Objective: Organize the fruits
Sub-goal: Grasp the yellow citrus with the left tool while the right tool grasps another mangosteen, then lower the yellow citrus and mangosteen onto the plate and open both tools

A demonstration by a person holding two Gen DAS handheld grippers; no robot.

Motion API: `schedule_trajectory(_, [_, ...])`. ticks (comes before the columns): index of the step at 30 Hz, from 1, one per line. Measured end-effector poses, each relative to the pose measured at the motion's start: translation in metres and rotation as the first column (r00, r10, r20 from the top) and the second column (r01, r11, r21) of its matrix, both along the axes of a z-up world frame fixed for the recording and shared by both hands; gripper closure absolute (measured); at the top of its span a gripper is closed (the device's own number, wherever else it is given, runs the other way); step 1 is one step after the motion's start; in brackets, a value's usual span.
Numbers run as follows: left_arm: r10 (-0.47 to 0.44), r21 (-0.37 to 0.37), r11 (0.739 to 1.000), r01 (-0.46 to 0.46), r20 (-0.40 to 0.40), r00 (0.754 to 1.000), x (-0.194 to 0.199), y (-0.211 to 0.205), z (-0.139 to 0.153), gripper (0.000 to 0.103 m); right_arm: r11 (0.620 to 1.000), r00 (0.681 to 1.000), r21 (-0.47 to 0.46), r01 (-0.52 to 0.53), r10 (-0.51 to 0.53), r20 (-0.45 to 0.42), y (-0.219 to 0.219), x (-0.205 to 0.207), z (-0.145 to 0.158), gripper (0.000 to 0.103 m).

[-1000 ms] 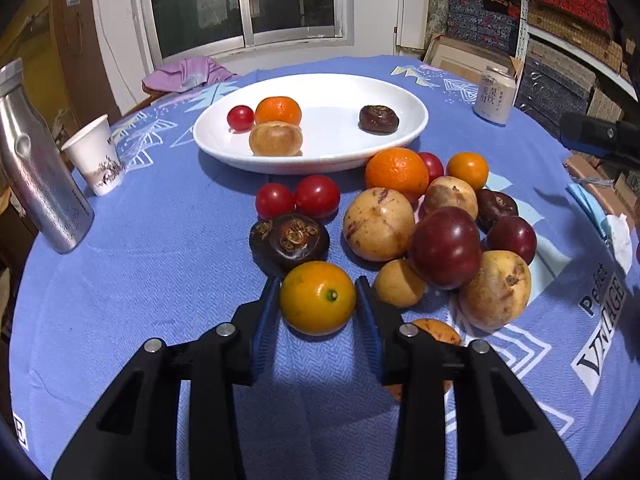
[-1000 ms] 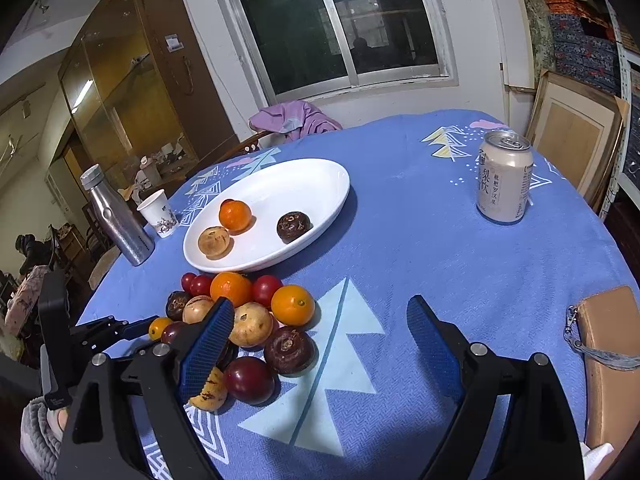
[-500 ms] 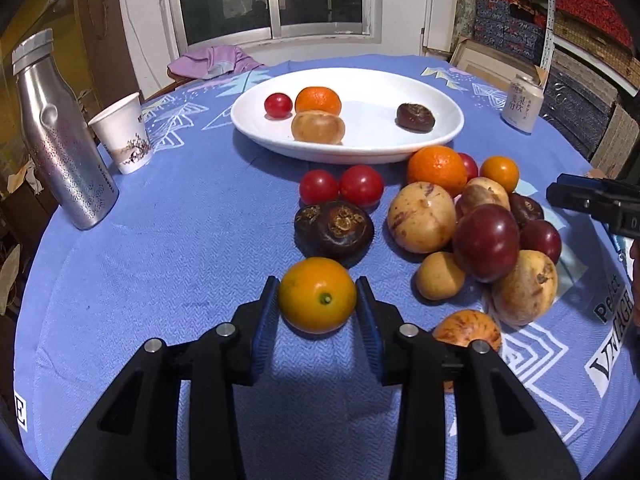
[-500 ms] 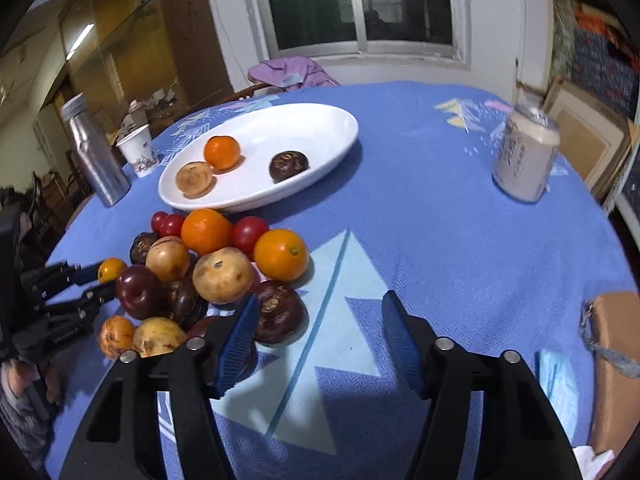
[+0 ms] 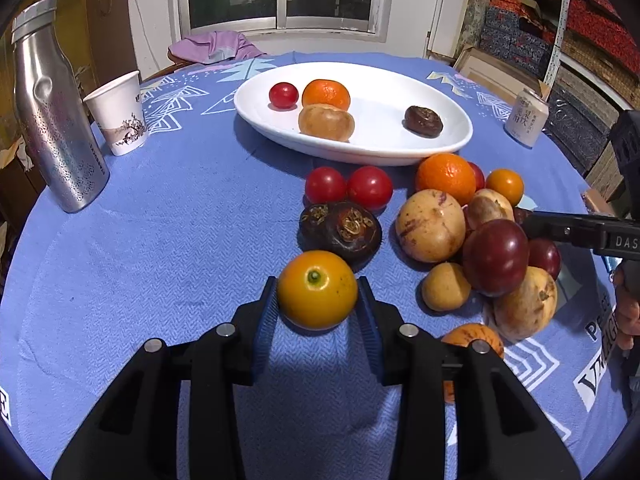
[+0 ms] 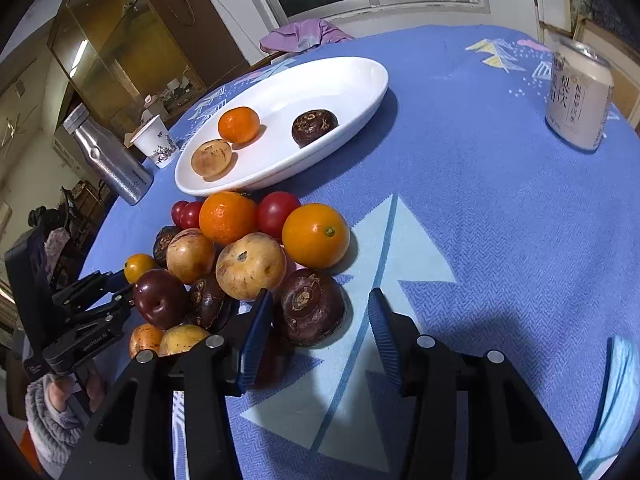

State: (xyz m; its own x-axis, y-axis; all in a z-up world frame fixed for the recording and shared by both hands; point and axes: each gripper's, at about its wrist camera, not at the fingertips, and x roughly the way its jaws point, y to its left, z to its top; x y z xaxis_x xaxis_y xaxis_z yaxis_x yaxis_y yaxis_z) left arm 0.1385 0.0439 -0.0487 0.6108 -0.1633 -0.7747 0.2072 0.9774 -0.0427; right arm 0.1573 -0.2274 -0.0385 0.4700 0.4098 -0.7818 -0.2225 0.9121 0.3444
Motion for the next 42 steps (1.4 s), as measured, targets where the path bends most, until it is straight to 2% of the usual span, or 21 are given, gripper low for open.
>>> schedule_trajectory(2, [-0.003,-0.001,1.000,0.003,0.001,1.000,0.000,-0.001,0.000,0.064,0.999,1.000,0.033,-0.005,0.006,-0.013,0.000,0.001,-0.002,0.055])
schedule_trajectory(5, [-0.008,0.004,1.000,0.008,0.002,1.000,0.001,-0.002,0.000,0.062,1.000,1.000,0.011,-0.004,0.004,0.012,0.005,0.000,-0.002,0.061])
schedule_trajectory(8, [-0.008,-0.004,1.000,0.008,0.003,1.000,0.001,-0.002,0.001,0.062,1.000,1.000,0.019,-0.001,0.000,0.018,0.003,-0.001,-0.002,0.062])
schedule_trajectory(13, [0.009,-0.008,1.000,-0.008,0.028,1.000,-0.001,0.002,0.004,0.061,0.998,0.998,-0.068,0.008,-0.004,0.067,0.005,-0.008,0.002,0.062])
schedule_trajectory(17, [0.028,-0.020,0.999,-0.027,0.028,0.999,0.003,0.006,0.005,0.049,0.985,0.992,-0.169,0.034,-0.014,0.122,0.006,-0.011,0.006,0.062])
schedule_trajectory(20, [0.019,-0.021,1.000,-0.019,0.015,1.000,0.005,0.005,0.003,0.049,0.981,0.991,-0.191,0.032,-0.007,0.134,0.007,-0.011,0.005,0.062])
schedule_trajectory(22, [0.010,-0.027,1.000,-0.010,0.003,1.000,0.007,0.005,0.002,0.050,0.978,0.989,-0.207,0.032,-0.001,0.147,0.009,-0.013,0.005,0.062])
schedule_trajectory(24, [-0.007,-0.040,0.999,0.007,-0.007,1.000,0.007,0.004,0.000,0.066,0.977,0.988,-0.211,0.033,0.000,0.151,0.009,-0.013,0.005,0.062])
schedule_trajectory(29, [-0.017,-0.034,0.999,0.018,0.039,0.999,-0.002,0.001,0.007,0.066,0.985,0.991,-0.167,0.048,-0.025,0.133,-0.001,-0.014,0.006,0.062])
schedule_trajectory(36, [0.004,-0.067,0.998,0.003,0.101,0.995,-0.011,0.009,0.030,0.066,0.991,0.976,-0.058,0.119,-0.106,0.188,-0.030,-0.019,0.030,0.062])
schedule_trajectory(39, [0.011,-0.092,0.996,0.001,0.127,0.992,0.001,0.007,0.052,0.066,0.990,0.966,0.016,0.143,-0.143,0.214,-0.041,-0.018,0.046,0.062])
schedule_trajectory(42, [0.017,-0.096,0.995,-0.003,0.144,0.989,0.026,0.001,0.075,0.066,0.990,0.962,0.037,0.138,-0.143,0.234,-0.038,-0.006,0.067,0.062])
